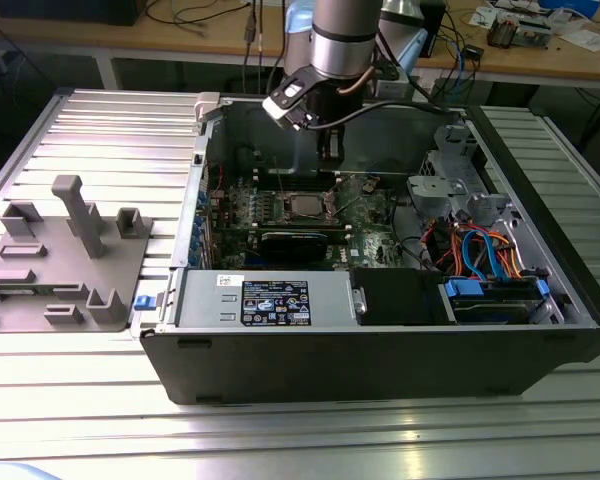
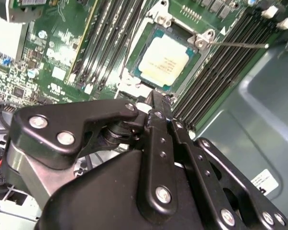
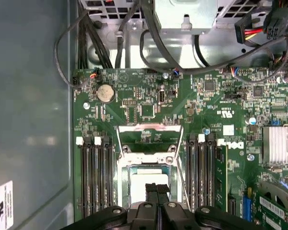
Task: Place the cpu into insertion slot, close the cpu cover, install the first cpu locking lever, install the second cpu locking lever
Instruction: 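Close the cpu cover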
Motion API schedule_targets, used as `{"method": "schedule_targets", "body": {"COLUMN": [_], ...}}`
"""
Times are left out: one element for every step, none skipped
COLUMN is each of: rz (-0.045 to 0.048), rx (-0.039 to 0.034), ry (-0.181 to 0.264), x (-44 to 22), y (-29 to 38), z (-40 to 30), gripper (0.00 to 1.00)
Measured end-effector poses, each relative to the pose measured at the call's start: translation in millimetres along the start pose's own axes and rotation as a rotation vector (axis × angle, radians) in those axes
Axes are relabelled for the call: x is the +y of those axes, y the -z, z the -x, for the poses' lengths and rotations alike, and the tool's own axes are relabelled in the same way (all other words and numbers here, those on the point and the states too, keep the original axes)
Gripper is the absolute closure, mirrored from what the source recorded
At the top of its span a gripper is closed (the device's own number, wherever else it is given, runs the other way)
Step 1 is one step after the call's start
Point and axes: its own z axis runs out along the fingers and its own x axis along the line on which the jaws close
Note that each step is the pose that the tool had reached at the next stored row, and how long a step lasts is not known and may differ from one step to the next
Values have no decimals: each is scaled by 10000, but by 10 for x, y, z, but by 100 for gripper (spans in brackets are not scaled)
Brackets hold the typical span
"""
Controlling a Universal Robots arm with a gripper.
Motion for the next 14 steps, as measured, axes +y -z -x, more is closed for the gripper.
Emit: {"method": "schedule_targets", "body": {"rz": [-1, -2, -2, -2, -2, -2, -2, -2, -2, -2, -2, -2, -2, -2], "rx": [-1, -1, -2, -1, 1, 1, 0, -1, 1, 1, -1, -1, 0, 1], "ry": [-1, 0, 0, 1, -1, 0, -1, 0, 0, 1, -1, 0, 0, -1], "x": [19, 71, 92, 110, 126, 139, 156, 171, 189, 202, 222, 231, 244, 253], "y": [0, 0, 0, -1, -2, -2, -1, -1, -2, -2, 0, 0, 0, 0], "z": [0, -1, -2, -2, -3, -3, -3, -3, -4, -4, -3, -4, -4, -4], "gripper": [89, 89, 89, 89, 89, 89, 89, 89, 89, 89, 89, 89, 89, 89]}}
